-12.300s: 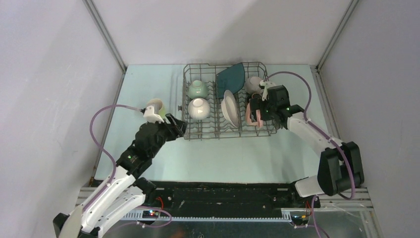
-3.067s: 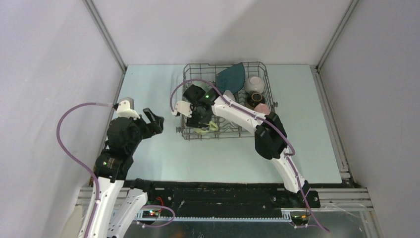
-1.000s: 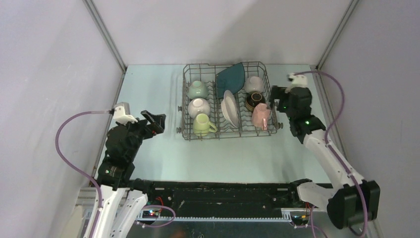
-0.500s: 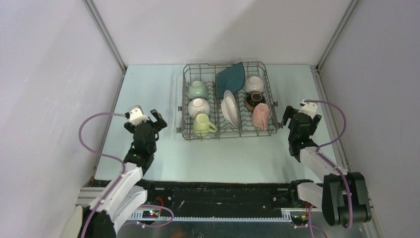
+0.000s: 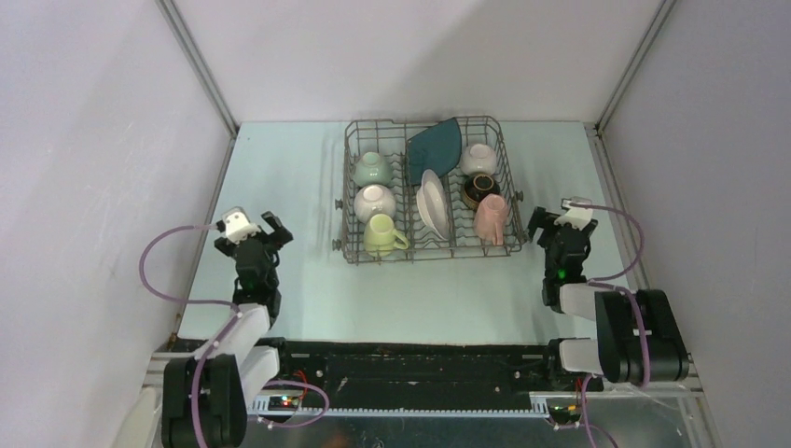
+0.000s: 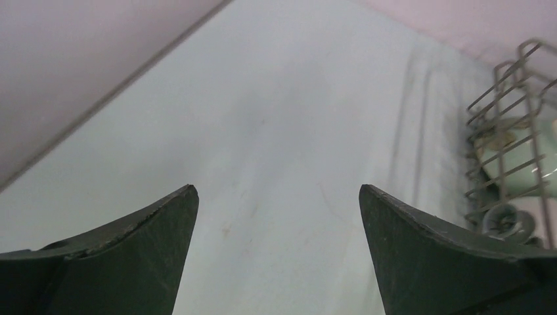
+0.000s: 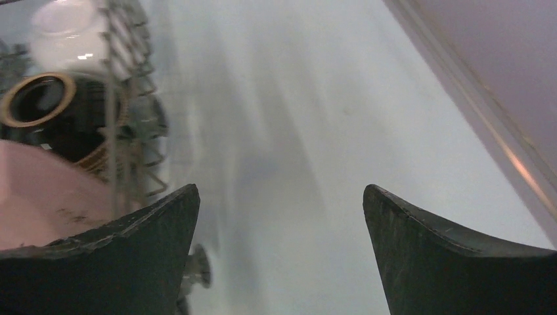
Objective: Load the mixed dishes into the dish rack
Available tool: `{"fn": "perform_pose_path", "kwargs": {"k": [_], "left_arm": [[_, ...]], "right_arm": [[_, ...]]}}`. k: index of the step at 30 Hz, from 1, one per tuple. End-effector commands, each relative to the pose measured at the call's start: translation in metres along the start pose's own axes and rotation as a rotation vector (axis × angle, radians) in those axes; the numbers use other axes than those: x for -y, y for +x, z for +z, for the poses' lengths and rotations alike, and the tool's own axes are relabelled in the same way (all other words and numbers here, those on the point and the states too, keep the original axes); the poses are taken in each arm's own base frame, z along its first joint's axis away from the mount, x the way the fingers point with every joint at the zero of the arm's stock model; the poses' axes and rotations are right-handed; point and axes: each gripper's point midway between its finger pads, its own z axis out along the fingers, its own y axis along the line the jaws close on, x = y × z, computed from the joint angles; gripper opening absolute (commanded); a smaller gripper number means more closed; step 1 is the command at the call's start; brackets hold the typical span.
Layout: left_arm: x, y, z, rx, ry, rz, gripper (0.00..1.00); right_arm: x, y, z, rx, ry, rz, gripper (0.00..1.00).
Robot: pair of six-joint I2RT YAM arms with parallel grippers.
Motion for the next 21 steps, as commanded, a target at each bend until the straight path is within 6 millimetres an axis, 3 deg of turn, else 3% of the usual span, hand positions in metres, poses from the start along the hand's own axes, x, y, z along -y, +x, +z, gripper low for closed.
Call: {"fn": "perform_pose_path", "kwargs": {"k": [1, 7, 14, 21], "left_arm": [[0.005, -0.044, -0.010, 0.165, 0.042, 0.007, 1.00], [-0.002, -0.030, -0.009, 0.157, 0.020, 0.003, 1.00], [-0.017, -0.032, -0.013, 0.175, -0.045, 0.085, 1.00], [-0.008, -0.034, 0.001, 0.222, -0.011, 0.073, 1.00]], "right_arm": [[-0.022, -0.014, 0.005, 0.077, -0.083, -0.036, 0.97], [-0.023, -0.016, 0.005, 0.092, -0.079, -0.043, 1.00], [-0.023, -0.016, 0.006, 0.085, -0.095, -0.037, 0.99], [-0.023, -0.015, 0.006, 0.079, -0.098, -0.036, 1.00]]}}
